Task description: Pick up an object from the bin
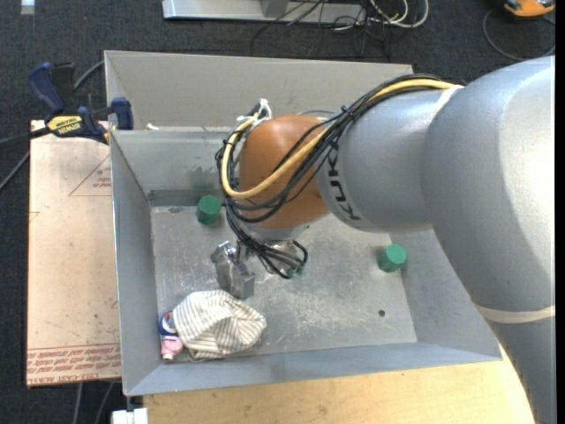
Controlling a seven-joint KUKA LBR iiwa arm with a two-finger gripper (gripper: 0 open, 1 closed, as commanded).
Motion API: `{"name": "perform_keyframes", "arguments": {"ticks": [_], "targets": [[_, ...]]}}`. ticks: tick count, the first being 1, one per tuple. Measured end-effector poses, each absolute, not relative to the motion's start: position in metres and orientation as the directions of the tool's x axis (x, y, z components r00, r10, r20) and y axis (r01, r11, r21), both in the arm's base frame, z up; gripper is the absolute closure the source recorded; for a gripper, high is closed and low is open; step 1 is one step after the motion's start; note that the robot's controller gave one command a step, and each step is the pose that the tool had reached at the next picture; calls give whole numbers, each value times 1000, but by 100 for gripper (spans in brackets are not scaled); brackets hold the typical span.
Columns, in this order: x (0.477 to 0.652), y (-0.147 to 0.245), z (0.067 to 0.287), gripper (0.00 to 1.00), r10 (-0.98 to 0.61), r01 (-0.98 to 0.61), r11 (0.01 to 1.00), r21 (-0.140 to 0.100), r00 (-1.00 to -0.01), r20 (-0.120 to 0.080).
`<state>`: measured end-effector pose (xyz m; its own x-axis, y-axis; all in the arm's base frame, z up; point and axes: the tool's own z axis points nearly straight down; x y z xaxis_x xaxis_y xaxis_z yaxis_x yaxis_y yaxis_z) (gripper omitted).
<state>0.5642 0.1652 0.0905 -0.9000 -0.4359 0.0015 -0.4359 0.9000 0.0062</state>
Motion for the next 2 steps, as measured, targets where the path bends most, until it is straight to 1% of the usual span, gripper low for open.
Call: {"name": "perform_keyframes", "arguments": {"ticks": [1, 2], "targets": [[565, 166, 114, 100, -436, -436, 900, 5, -900, -3], [566, 166, 132, 100, -435, -435, 900, 5, -900, -6]]}}
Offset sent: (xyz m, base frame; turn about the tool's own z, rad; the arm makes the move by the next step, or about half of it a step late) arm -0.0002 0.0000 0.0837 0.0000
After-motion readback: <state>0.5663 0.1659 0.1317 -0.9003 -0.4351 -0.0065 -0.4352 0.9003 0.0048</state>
